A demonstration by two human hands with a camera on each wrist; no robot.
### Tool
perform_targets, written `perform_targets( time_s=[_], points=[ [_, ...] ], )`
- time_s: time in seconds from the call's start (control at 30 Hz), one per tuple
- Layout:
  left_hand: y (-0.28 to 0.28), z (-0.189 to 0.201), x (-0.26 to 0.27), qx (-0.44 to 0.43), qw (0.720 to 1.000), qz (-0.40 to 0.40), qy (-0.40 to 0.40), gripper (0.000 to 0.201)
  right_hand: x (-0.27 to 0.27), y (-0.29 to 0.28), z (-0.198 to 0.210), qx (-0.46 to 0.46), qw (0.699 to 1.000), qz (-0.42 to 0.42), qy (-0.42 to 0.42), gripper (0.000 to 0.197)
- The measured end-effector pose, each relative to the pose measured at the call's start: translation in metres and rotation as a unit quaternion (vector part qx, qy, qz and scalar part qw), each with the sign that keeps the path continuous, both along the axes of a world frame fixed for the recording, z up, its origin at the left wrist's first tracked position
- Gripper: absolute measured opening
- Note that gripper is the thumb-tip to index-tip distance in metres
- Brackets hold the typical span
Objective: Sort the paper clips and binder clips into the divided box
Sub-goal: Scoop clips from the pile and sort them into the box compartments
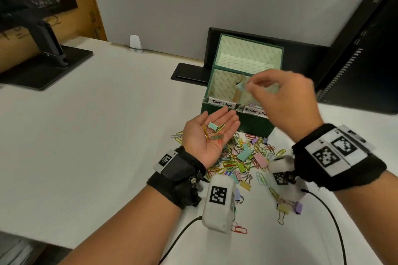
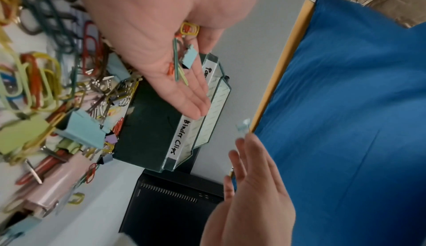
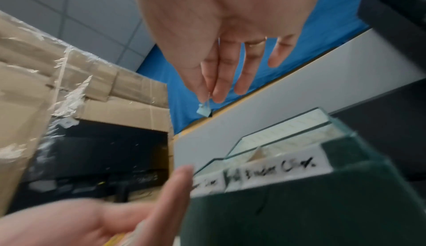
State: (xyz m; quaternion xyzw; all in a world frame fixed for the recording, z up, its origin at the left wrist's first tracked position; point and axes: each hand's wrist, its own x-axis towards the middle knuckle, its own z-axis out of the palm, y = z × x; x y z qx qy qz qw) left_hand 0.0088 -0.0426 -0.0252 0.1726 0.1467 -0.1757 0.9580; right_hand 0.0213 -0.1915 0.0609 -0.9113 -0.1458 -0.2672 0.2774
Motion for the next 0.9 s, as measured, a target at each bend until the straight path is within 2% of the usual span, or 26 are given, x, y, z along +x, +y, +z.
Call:
perform_targets(
  time_s=[0.07,0.13,0.2,0.27,0.33,0.43,0.57,0.7,0.8,0.9],
  points=[
    [0.0,-0.001,0.001,-0.004,1.0,0.0,0.003,0.045,0.009,-0.014,0.007,0.04,0.998,-0.048,-0.028,0.013],
    [0.0,-0.002,0.0,-0.01,1.0,-0.001,0.003,0.045,0.019,-0.028,0.009,0.027,0.996,-0.085,-0.017,0.019],
    [0.0,-0.002,-0.001,-0.013,1.0,-0.005,0.001,0.046,0.023,-0.036,0.004,-0.093,0.986,-0.121,0.074,0.025],
    [0.001,-0.001,-0.001,-0.016,1.0,-0.008,0.002,0.046,0.02,-0.034,-0.006,-0.218,0.95,-0.15,0.168,0.031],
    [0.0,-0.002,0.0,-0.023,1.0,-0.01,-0.003,0.046,0.013,-0.025,-0.008,-0.215,0.957,-0.126,0.15,0.031],
    [-0.001,-0.004,0.001,-0.03,1.0,-0.006,-0.005,0.047,-0.005,0.0,-0.004,-0.17,0.981,-0.011,0.09,0.022],
    [-0.001,-0.001,0.0,-0.063,0.998,-0.011,-0.009,0.036,-0.019,0.033,-0.012,-0.26,0.955,0.103,0.102,0.018],
    [-0.001,-0.005,0.003,-0.022,1.0,0.005,0.017,0.027,-0.017,0.046,-0.021,-0.317,0.929,0.125,0.141,0.034],
    [-0.001,-0.008,0.004,-0.006,0.999,0.019,0.034,0.039,-0.015,0.048,-0.025,-0.312,0.933,0.124,0.128,0.028],
    [-0.001,-0.007,0.002,0.017,0.999,0.025,0.038,0.032,-0.013,0.047,-0.029,-0.291,0.94,0.114,0.135,0.023]
  ],
)
